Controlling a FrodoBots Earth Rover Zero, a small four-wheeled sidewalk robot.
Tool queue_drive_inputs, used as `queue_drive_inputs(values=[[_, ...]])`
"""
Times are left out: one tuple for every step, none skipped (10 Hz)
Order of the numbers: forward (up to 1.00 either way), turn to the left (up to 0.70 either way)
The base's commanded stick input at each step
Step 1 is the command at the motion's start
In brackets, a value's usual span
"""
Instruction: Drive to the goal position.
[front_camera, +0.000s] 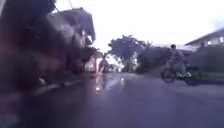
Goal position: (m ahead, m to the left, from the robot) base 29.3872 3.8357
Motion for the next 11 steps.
queue_drive_inputs(values=[[0.70, 0.00], [0.70, 0.00], [0.70, -0.10], [0.70, -0.35], [0.70, -0.35], [0.70, -0.35], [0.70, -0.35], [0.70, -0.18], [0.70, 0.00], [0.70, 0.00], [0.70, 0.00]])
